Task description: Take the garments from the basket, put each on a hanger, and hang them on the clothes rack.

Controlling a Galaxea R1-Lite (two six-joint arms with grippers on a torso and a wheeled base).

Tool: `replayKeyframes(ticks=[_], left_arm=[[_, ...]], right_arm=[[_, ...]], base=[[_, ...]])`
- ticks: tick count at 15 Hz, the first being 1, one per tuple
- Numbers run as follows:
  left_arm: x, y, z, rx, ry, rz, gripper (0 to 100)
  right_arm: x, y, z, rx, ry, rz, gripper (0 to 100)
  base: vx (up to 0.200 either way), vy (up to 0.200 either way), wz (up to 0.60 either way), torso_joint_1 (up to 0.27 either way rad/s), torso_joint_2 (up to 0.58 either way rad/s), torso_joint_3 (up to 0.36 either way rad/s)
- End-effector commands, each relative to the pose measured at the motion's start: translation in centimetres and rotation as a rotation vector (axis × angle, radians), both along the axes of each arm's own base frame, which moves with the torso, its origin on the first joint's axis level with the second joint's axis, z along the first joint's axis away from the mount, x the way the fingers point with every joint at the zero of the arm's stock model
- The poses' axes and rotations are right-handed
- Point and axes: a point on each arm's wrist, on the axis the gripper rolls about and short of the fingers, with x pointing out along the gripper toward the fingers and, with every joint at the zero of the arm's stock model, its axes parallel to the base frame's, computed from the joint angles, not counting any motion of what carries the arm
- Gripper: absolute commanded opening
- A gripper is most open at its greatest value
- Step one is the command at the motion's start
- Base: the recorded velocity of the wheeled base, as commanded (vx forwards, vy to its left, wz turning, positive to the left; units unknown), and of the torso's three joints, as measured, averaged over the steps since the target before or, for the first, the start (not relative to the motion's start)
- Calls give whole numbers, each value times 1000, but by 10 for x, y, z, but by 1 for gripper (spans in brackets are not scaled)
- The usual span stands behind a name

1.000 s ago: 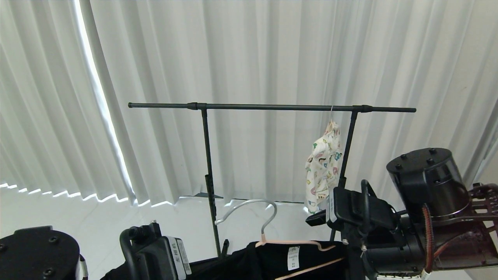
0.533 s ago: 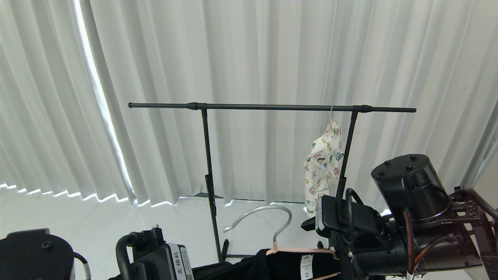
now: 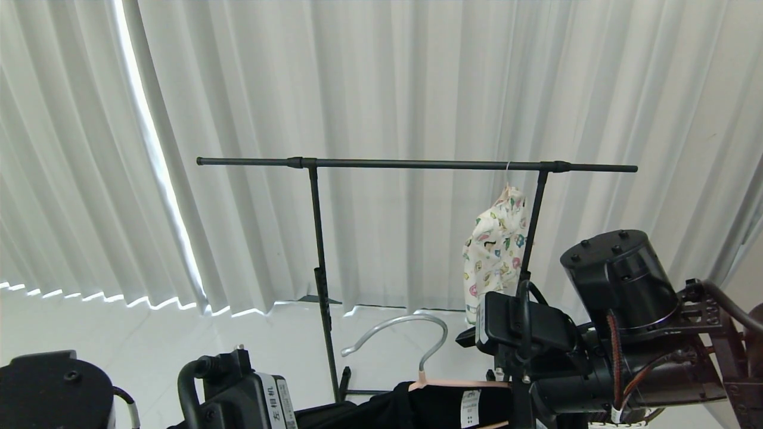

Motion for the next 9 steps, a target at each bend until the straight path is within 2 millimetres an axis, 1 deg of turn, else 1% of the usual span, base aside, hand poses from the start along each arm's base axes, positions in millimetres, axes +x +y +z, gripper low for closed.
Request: replayKeyframes(ticks=[1, 2, 9], left_arm=[[0, 0, 0, 0, 0, 0, 0], [0, 0, 0, 0, 0, 0, 0], [0, 0, 0, 1, 0, 2, 0]], right_arm=[[0, 0, -1, -2, 1, 0, 100], [0, -1, -1, -2, 1, -1, 0], [0, 0, 0, -2, -6, -1, 0]], base=[[0, 0, 0, 0, 0, 0], [0, 0, 0, 0, 0, 0], [0, 0, 0, 0, 0, 0]])
